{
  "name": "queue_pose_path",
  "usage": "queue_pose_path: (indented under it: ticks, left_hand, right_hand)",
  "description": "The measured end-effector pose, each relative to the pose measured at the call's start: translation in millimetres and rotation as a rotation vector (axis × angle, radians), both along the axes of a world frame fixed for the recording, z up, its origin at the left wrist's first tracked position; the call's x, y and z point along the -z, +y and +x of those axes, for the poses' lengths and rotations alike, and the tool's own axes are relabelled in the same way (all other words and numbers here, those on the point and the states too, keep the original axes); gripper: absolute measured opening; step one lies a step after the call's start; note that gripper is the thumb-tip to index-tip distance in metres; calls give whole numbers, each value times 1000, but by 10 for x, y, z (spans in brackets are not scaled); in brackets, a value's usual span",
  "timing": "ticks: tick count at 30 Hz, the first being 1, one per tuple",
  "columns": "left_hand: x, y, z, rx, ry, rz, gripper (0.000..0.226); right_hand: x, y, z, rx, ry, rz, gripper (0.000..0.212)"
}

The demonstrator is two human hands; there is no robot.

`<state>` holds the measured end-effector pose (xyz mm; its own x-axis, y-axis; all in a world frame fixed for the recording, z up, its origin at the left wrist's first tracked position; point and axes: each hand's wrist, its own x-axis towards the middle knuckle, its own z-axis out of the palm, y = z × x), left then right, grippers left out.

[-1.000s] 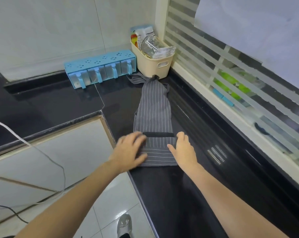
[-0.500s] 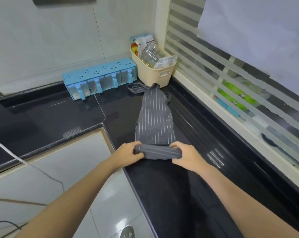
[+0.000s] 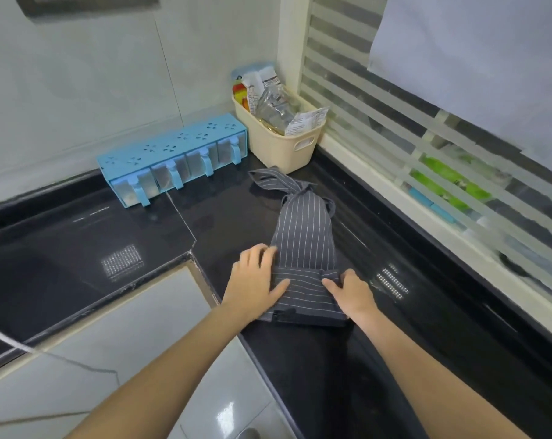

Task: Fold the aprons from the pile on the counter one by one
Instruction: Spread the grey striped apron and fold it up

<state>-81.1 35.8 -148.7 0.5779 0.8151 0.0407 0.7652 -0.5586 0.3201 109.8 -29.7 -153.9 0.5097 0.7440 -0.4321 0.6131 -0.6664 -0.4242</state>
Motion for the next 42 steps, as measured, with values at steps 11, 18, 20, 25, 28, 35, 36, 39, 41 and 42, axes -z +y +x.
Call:
queue_pose_path:
  ticks: [11,18,20,25,28,35,36,39,41,42]
  left_hand:
    - [-164,360,190,392,253,-509,79]
    - [-311,636,109,-189,-205,-1085,33]
    - [-217,670,143,-183,-34,-900,41]
    - [-172,973,294,-203,50,-733,41]
    - [-215,1204,436,-322,-161,-952,33]
    - [-254,1342,768,-110,-249,-1451,51]
    - [-254,1357,806,-63,-279,-1527,56]
    - [-328,1338,847,-18,-377,-1663,43]
    - [-343,1338,855,-26,-425,-1695,28]
    - [-350,1352,858,-40,-463,-1706,24]
  right_hand:
    - [-208,-134,207,-833,-92,44,75]
    - [-400,204,447,-66,746,14,27]
    - [-347,204,422,-22,740,-85,30]
    - [-448,459,518,-39,496,-277,80]
    - [-478,767,596,198,484,-95,73]
    - [-319,1247,233,399,734,93,75]
    - [-343,1238,200,368,766,141,80]
    - [-407,1177,138,281,774,265,95]
    - [-453,1125,112,296,793,351,96]
    - [-480,1093,113,316,807,380,96]
